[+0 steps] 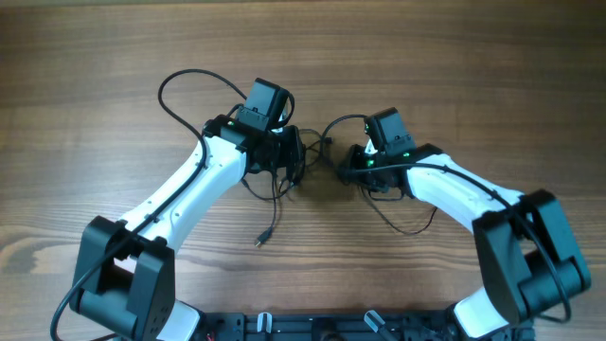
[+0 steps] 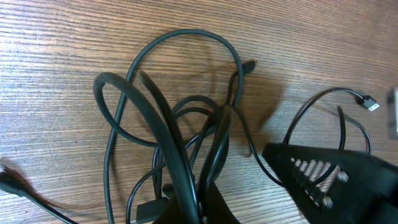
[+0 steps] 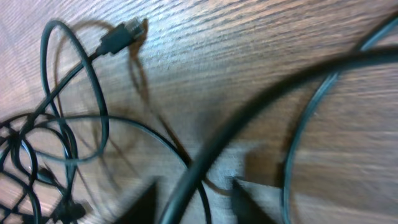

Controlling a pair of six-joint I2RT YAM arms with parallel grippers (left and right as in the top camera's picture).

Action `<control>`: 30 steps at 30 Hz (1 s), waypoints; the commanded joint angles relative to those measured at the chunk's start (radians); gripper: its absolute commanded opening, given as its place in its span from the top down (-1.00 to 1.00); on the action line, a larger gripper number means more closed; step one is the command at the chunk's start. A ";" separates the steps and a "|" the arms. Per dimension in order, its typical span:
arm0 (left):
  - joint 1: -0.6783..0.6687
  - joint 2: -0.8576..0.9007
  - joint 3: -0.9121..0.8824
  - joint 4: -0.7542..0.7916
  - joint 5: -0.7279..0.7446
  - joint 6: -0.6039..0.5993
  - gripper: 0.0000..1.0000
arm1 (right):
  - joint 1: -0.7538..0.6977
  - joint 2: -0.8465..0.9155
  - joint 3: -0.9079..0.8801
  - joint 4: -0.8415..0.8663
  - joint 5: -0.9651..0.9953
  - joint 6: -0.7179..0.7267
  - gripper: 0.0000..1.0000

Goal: Untangle cables

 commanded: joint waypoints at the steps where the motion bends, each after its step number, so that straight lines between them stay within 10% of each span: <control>1: 0.031 -0.019 0.005 -0.031 -0.042 0.001 0.92 | -0.022 -0.003 0.013 0.002 -0.081 -0.024 0.91; 7: 0.175 -0.019 0.005 -0.226 -0.425 -0.056 0.92 | -0.338 -0.391 0.035 -0.271 -0.063 -0.205 0.91; 15: 0.512 -0.019 0.005 -0.241 -0.424 -0.161 0.92 | -0.812 -0.820 0.035 -0.492 0.142 -0.175 0.91; 27: 0.484 -0.019 0.005 -0.195 -0.182 -0.160 0.89 | -0.570 -0.506 0.034 -0.679 -0.077 -0.372 0.76; 28: 0.472 -0.019 0.005 -0.192 -0.182 -0.160 0.88 | -0.531 -0.478 0.034 -0.658 -0.076 -0.371 0.38; 30: 0.446 -0.019 0.005 -0.180 -0.182 -0.160 0.85 | -0.441 -0.380 0.034 -0.568 -0.068 -0.349 -0.98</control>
